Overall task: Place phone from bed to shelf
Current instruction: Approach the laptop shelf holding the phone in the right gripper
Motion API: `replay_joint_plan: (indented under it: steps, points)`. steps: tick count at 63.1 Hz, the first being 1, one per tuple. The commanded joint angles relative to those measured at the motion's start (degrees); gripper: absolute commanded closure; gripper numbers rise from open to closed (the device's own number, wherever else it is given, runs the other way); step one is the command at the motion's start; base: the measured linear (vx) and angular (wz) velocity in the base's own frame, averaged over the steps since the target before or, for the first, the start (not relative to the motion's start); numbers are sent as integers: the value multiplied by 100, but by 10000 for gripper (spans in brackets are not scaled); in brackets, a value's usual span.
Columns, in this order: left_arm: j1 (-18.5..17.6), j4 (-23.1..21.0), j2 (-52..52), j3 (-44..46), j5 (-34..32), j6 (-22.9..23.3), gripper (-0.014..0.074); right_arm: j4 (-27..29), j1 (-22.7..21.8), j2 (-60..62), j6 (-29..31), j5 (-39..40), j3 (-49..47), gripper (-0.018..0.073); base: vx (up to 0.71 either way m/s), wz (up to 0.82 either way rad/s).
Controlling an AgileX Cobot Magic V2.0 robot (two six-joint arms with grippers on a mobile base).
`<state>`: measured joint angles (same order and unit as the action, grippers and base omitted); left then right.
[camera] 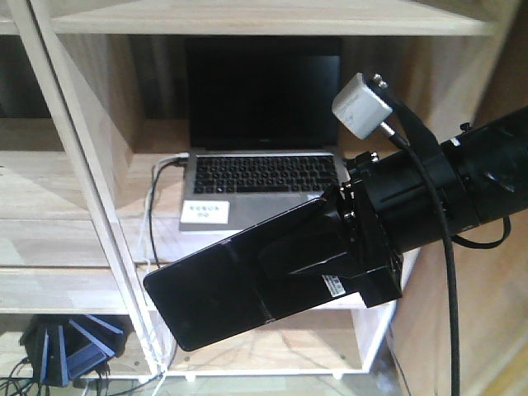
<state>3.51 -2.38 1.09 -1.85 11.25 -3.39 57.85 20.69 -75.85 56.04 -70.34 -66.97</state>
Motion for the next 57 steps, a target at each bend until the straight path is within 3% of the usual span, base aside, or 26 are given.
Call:
replay_joint_plan:
  steps: [1,57]
  points:
    - [2,-53,48,-41,-399,0,595,452,8,160,40,-332,-151,561,18,17]
    - [2,-53,48,-41,-399,0,595,452,8,160,39,-332,-151,561,15,-2]
